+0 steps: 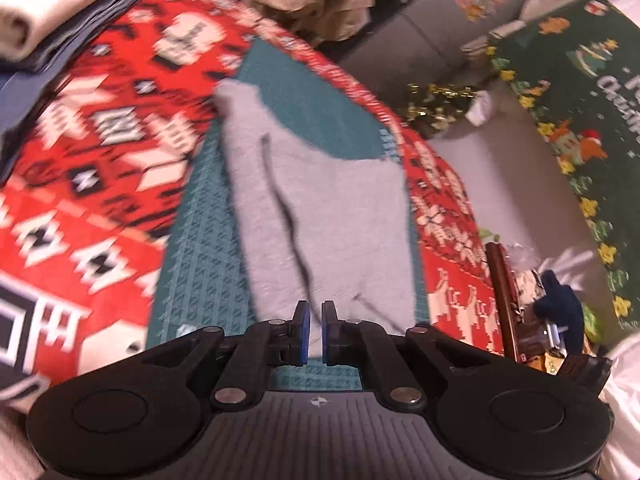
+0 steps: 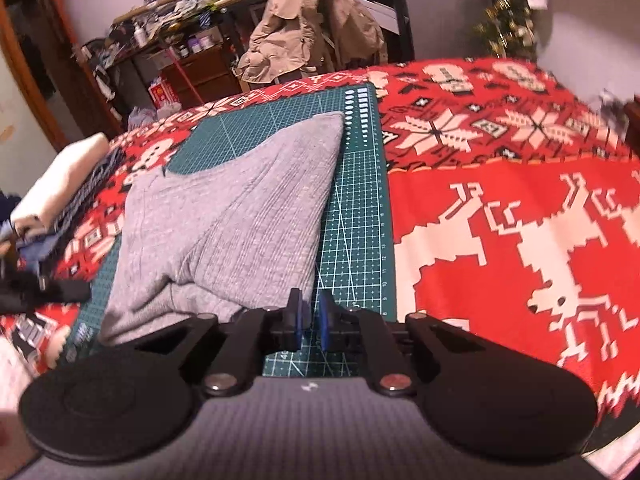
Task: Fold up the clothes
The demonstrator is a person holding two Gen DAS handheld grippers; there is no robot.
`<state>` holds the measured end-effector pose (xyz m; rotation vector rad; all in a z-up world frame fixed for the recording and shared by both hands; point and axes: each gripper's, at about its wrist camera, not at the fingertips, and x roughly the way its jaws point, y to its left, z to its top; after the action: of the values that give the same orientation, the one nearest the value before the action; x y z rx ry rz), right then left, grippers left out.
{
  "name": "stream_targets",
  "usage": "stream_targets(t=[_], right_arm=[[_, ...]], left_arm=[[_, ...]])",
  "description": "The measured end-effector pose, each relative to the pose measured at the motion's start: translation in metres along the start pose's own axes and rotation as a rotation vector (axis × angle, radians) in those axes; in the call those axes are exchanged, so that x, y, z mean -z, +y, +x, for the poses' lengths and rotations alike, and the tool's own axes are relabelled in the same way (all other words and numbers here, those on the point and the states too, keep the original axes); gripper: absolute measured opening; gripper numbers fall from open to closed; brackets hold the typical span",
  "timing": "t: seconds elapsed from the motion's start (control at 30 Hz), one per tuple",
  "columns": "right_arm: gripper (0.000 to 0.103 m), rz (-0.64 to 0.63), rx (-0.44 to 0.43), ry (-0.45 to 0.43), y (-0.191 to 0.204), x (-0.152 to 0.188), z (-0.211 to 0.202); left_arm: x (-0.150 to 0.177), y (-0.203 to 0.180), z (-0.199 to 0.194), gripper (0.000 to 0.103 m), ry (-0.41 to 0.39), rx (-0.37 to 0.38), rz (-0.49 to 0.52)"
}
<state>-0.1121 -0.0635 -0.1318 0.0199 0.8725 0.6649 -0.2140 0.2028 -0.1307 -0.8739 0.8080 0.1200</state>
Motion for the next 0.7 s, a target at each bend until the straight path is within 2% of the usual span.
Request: stream_targets(t=[0.07, 0.2, 0.4, 0.47, 0.7], right_arm=[[0.017, 0.018, -0.005, 0.006, -0.001, -0.001, 0.001], [0.017, 0.023, -0.008, 0.017, 0.0, 0.0, 0.003], [0.008, -0.011, -0.006, 0.023, 0.01, 0.005, 0.003], [0.006, -0.02, 0.0, 0.022, 0.012, 0.006, 0.003], [0.004, -0.021, 0.003, 0.054, 0.016, 0.01, -0.006]], left_arm=[[0.003, 0.004, 0.002, 0.004, 0.01, -0.003, -0.019], [0.009, 0.004, 0.01, 0.004, 0.043, -0.039, 0.007], [0.012, 0.011, 0.016, 0.004, 0.055, -0.017, -0.036], [0.012, 0.011, 0.016, 0.0, 0.046, -0.036, -0.026], [0.016, 0.004, 0.005, 0.0, 0.02, -0.12, 0.022]])
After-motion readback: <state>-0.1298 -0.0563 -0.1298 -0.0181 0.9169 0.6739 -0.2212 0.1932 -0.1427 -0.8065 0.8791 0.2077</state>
